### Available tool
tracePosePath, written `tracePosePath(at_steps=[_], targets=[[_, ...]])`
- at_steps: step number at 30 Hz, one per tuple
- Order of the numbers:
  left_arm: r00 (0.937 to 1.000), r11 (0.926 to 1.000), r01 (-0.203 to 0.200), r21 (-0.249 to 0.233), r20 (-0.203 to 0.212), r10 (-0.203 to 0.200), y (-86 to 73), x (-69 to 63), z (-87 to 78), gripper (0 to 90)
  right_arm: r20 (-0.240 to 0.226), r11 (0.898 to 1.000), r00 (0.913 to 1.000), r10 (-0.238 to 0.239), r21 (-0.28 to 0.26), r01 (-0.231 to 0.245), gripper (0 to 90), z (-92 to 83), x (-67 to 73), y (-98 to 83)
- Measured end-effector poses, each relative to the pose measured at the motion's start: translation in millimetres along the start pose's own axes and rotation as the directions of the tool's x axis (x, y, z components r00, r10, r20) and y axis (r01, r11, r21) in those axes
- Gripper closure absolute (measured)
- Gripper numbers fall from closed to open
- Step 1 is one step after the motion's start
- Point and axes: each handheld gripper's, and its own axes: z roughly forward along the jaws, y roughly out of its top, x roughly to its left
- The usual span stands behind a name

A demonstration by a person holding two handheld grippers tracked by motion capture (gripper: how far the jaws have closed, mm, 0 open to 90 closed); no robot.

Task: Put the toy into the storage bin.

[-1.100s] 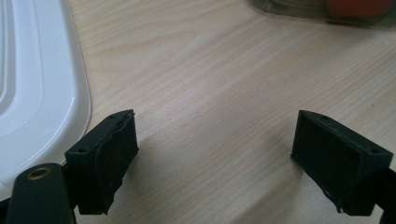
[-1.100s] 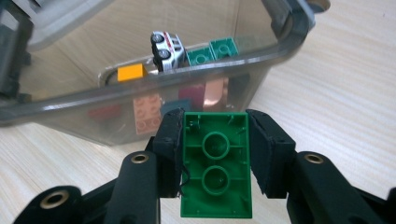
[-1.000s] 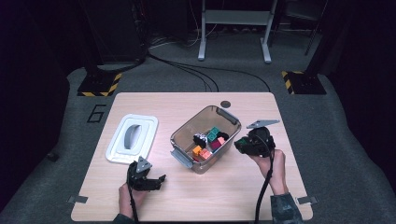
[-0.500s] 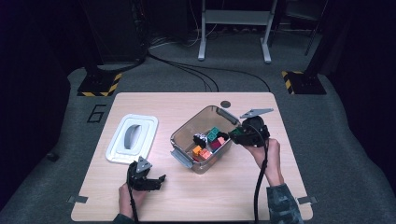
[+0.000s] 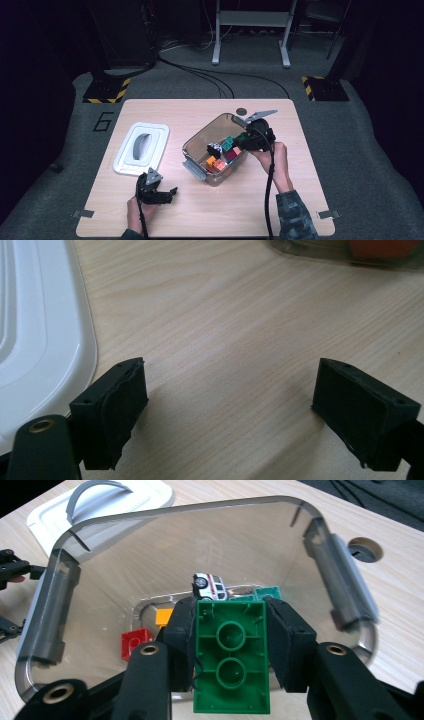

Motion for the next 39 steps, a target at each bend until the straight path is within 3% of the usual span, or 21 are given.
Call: tracePosePath(at_steps=[14, 27, 39], targets=[[1.0000, 1.0000, -0.001, 0.000, 0.000, 0.001, 0.0, 0.1, 0.0, 13.8, -0.068, 0.999, 0.9974, -0.024, 0.036, 0.027, 58.8, 25.7, 19.9, 7.6], [1.0000, 1.0000, 0.000, 0.002, 0.003, 0.000, 0.1, 0.2, -0.2, 13.9, -0.132, 0.993, 0.9905, -0.038, 0.101, 0.052, 58.6, 50.0, 40.8, -4.6], [1.0000, 1.0000, -0.003, 0.005, 0.004, 0.002, 0.3, 0.4, -0.4, 13.9, -0.176, 0.987, 0.9843, -0.008, 0.156, 0.036, 58.3, 60.0, 49.7, -13.8]])
